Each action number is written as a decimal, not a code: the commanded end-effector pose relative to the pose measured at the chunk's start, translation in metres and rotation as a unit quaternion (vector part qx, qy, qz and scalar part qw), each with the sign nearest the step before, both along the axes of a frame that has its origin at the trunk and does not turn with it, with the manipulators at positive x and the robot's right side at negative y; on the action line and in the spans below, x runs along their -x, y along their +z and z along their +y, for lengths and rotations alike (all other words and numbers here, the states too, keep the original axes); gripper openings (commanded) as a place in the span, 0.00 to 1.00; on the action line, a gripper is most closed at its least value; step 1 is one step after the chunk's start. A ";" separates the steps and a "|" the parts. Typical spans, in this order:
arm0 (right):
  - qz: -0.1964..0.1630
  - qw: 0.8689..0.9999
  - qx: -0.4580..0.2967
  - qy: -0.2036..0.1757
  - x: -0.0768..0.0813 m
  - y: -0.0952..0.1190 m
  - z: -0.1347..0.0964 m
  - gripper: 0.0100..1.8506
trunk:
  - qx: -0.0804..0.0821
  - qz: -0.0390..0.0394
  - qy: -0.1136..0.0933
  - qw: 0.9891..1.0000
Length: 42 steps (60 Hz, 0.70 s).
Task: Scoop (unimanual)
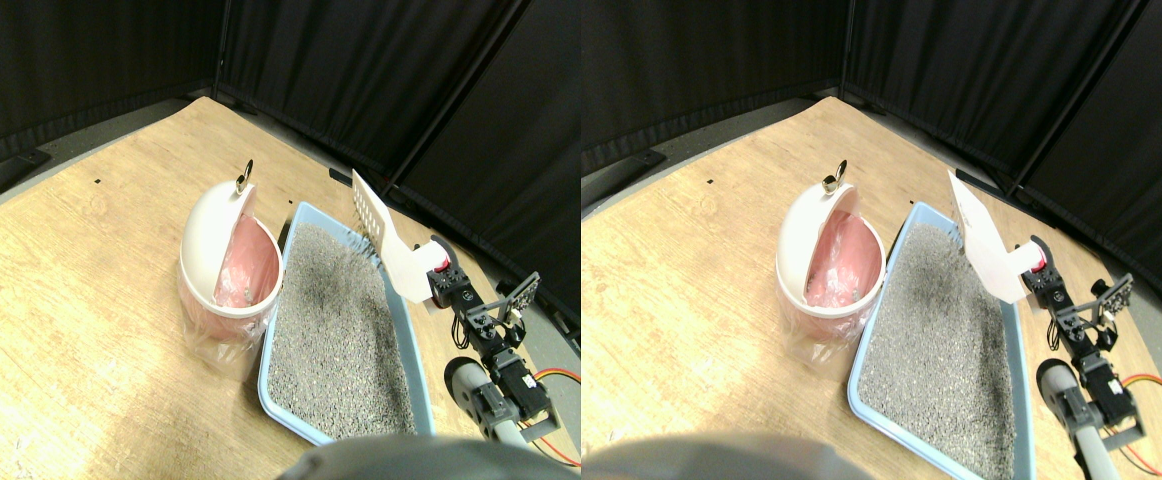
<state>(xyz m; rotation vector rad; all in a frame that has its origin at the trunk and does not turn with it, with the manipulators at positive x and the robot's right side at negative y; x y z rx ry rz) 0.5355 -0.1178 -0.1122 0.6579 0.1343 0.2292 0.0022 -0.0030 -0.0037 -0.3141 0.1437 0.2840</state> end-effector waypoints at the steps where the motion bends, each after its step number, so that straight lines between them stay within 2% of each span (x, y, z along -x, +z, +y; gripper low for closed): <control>1: -0.021 0.999 -0.043 0.004 0.000 0.011 0.005 0.03 | 0.005 -0.006 0.003 1.000; 7: -0.010 0.997 -0.074 -0.002 0.000 0.011 0.005 0.03 | 0.004 -0.004 0.001 1.000; 16: -0.024 0.999 -0.032 0.005 -0.002 0.010 0.004 0.03 | 0.004 -0.003 -0.003 1.000; 26: -0.023 0.998 -0.055 0.008 -0.005 0.009 0.003 0.03 | 0.003 -0.002 -0.002 1.000; 42: -0.033 0.999 -0.037 0.009 -0.006 0.011 0.003 0.03 | 0.003 -0.001 -0.003 1.000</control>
